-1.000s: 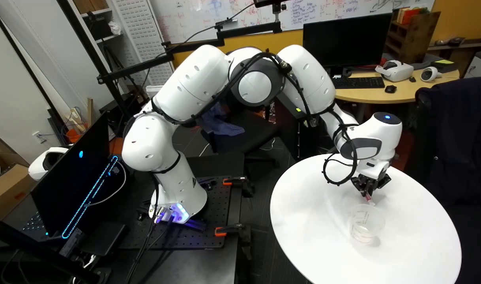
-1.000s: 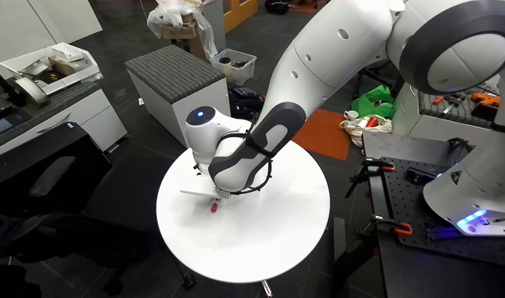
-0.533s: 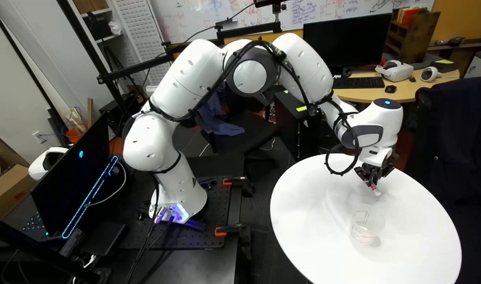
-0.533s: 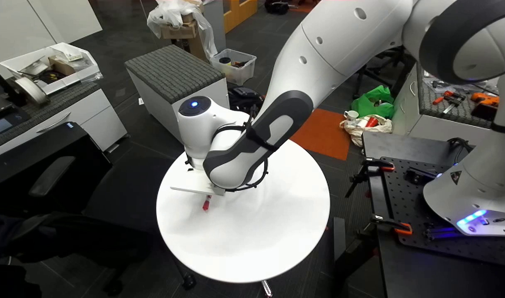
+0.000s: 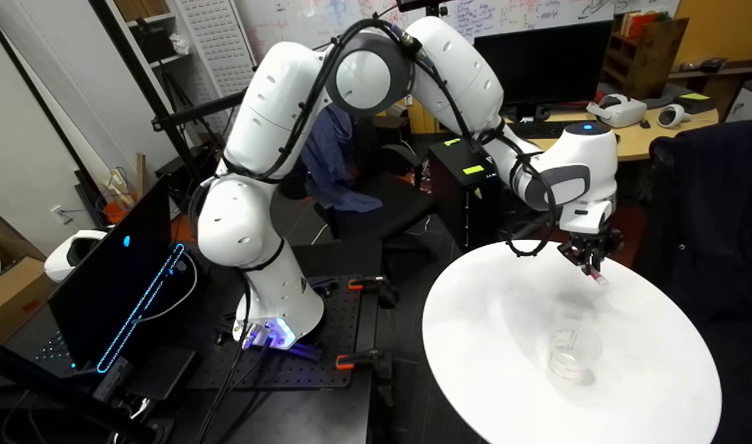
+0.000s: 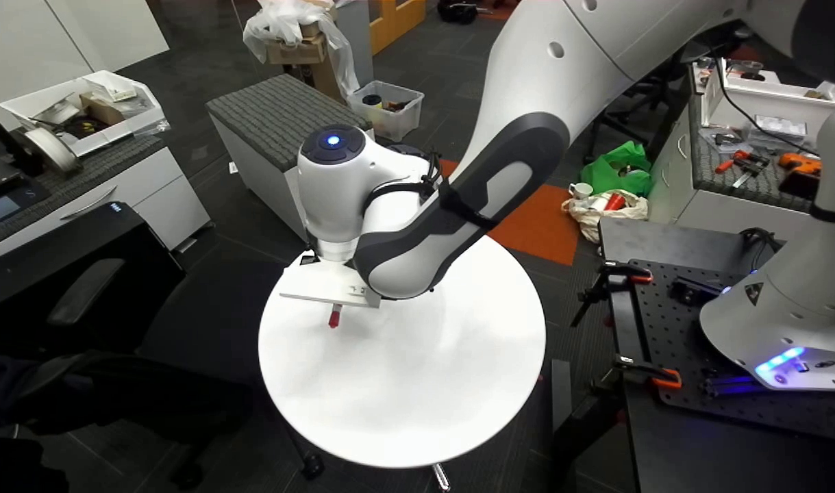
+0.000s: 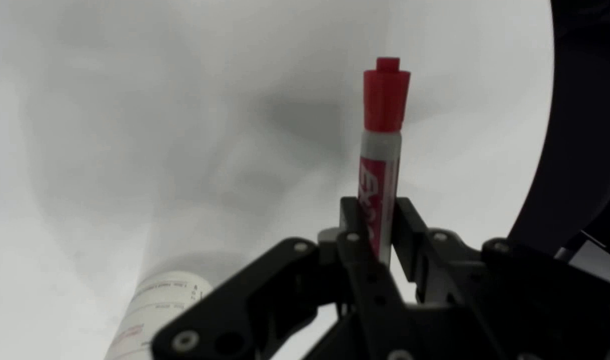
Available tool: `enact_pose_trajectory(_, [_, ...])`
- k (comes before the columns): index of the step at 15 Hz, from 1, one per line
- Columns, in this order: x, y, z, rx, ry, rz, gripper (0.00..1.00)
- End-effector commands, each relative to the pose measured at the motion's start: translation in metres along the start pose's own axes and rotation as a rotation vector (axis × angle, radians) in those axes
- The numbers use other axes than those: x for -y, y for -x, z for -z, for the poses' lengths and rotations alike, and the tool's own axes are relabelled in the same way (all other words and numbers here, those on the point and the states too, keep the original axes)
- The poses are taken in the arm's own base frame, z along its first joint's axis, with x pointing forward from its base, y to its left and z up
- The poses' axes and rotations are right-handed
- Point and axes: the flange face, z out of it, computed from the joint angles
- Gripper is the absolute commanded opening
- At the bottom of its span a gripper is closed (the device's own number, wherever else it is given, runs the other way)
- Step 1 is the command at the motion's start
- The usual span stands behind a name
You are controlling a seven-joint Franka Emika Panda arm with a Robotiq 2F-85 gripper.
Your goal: Put the red marker in the cup
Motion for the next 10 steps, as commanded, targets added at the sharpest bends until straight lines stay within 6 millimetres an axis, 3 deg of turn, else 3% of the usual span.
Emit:
enact_pose_trajectory(1, [-0.017,-0.004,0.034,-0.057,-0.063,-0.006,0.05])
enact_pose_trajectory(10, [-0.041,-0.015,0.076,-0.205,-0.181,-0.010,0.05])
